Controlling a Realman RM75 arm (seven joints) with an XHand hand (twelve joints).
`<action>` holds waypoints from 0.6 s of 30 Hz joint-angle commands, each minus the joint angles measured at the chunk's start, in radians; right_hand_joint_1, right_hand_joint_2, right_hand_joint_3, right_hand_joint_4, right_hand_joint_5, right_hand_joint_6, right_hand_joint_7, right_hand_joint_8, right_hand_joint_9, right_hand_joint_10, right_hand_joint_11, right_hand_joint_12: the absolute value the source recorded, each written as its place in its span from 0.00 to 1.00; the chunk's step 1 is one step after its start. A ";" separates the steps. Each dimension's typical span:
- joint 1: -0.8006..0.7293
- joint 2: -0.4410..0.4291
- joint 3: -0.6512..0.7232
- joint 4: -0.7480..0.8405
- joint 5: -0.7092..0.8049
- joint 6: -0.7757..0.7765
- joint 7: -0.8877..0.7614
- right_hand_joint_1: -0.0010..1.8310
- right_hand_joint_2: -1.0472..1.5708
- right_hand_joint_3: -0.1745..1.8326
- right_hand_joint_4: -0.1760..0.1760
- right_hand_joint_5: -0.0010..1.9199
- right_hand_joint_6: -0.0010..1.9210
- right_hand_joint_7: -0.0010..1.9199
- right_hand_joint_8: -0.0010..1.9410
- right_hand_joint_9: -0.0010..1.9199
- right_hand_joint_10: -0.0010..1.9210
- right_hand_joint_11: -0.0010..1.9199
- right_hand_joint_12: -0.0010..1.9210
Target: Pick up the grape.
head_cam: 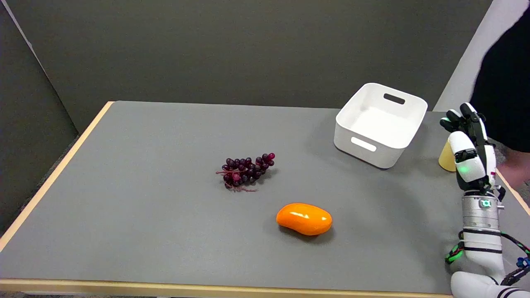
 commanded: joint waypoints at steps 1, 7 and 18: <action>0.050 0.007 -0.001 0.024 -0.085 -0.045 0.000 0.24 0.70 0.58 0.42 0.06 0.18 0.16 0.24 0.15 0.43 0.00 0.60; 0.080 0.029 0.024 0.094 -0.197 -0.026 -0.016 0.25 0.70 0.58 0.42 0.07 0.18 0.17 0.24 0.16 0.43 0.00 0.60; 0.167 0.085 0.039 0.457 -0.459 -0.199 -0.635 0.33 0.66 0.55 0.44 0.07 0.20 0.10 0.18 0.08 0.38 0.00 0.47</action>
